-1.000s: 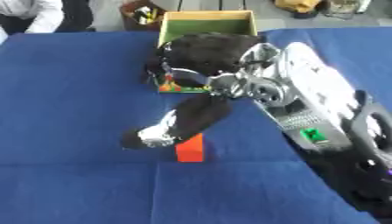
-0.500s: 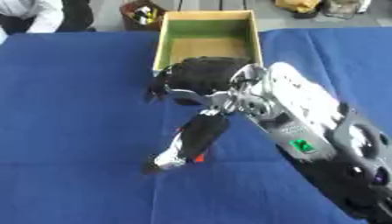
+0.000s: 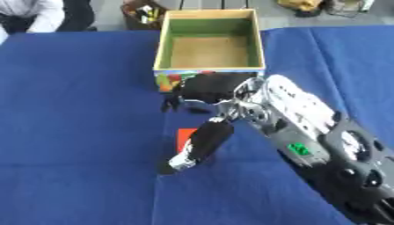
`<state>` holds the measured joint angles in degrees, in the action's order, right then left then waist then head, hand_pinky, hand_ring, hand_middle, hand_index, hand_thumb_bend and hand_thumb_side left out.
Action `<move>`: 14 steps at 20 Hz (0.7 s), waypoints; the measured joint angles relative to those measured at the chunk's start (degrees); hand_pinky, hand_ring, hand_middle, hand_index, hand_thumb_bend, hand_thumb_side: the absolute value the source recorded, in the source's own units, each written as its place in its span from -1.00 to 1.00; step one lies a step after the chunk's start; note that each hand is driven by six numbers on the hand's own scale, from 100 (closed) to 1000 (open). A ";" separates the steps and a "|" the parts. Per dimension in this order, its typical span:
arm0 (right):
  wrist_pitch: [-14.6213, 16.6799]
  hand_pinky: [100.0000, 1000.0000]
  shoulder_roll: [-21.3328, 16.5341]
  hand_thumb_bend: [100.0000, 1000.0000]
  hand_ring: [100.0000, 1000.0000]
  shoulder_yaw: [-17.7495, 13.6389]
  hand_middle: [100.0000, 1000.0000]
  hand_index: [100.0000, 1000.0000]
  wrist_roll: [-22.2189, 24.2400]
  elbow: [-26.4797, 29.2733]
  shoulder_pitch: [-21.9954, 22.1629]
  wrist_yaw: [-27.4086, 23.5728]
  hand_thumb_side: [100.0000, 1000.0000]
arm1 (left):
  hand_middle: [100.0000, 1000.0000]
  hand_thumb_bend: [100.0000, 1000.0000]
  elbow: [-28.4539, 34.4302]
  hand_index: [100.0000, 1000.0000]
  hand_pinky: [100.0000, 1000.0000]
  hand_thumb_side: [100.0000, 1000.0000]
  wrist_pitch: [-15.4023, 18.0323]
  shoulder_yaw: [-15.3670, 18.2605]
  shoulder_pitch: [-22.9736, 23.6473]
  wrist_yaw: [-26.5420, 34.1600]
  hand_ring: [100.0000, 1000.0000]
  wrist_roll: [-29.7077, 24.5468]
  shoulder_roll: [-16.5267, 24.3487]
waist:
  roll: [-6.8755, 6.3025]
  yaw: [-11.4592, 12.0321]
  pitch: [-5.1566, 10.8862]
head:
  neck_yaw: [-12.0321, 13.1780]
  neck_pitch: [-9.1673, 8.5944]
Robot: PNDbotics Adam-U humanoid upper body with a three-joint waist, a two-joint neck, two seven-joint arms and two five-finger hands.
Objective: Pick up objects on the table and place them in the box.
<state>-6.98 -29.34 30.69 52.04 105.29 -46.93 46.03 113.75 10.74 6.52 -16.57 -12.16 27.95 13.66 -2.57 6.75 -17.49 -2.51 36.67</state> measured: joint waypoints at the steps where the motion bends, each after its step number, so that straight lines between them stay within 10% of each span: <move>1: -0.01 0.63 -0.07 0.16 0.72 -0.02 0.44 0.77 0.00 -0.27 0.11 0.32 0.54 | 0.22 -1.00 0.00 0.37 -0.36 1.00 -0.01 -0.01 0.00 0.00 0.43 -0.01 0.00 | -0.01 0.00 -0.08 | 0.01 -0.04; 14: 0.35 0.63 -0.18 0.11 0.72 -0.29 0.45 0.77 -0.02 -4.56 1.13 1.89 0.42 | 0.22 -1.00 0.00 0.36 -0.36 1.00 -0.04 -0.29 0.00 0.05 0.43 -0.06 0.00 | -0.15 0.36 -0.58 | 0.11 -0.56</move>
<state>-6.63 -29.53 30.40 52.02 100.73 -45.80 47.92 113.75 10.70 6.23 -16.57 -12.12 27.89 13.65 -2.72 7.11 -18.07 -2.40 36.12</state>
